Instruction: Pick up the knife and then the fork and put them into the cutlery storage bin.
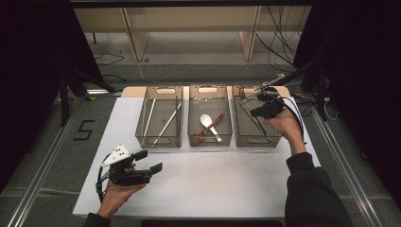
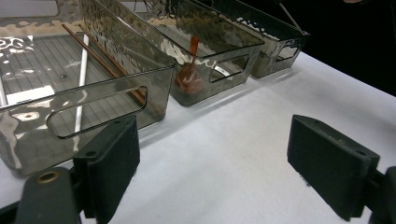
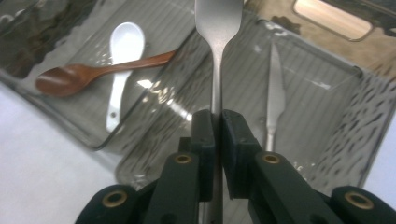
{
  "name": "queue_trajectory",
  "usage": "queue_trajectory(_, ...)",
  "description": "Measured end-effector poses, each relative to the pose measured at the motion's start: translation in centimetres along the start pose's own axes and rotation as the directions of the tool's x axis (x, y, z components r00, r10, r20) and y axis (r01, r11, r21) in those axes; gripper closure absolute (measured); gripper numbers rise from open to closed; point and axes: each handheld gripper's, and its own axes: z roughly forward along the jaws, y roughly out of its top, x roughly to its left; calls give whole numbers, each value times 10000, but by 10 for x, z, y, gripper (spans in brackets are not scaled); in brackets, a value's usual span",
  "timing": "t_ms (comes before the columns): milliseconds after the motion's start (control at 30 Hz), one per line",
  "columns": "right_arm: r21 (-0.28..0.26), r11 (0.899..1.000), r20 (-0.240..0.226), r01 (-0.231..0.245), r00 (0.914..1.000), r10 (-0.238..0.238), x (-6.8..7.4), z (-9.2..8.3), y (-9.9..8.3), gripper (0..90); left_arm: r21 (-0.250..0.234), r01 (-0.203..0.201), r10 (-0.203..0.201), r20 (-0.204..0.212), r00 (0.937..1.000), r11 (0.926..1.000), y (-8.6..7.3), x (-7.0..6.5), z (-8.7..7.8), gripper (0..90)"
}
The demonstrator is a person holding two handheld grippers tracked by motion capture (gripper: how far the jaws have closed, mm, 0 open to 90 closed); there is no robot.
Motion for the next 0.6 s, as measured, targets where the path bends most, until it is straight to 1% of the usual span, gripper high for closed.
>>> queue_trajectory(167,-78,9999,214,-135,9997,137,-7,3,1,846,-7,6,-6,7,10000,10000,0,0,0,167)
queue_trajectory(333,24,9998,482,-215,9986,213,-12,9,-1,845,-3,1,-1,10,10000,10000,0,0,0,167)
queue_trajectory(600,8,9997,702,-262,9972,260,-20,13,-4,845,2,-4,4,6,10000,10000,0,0,0,167)
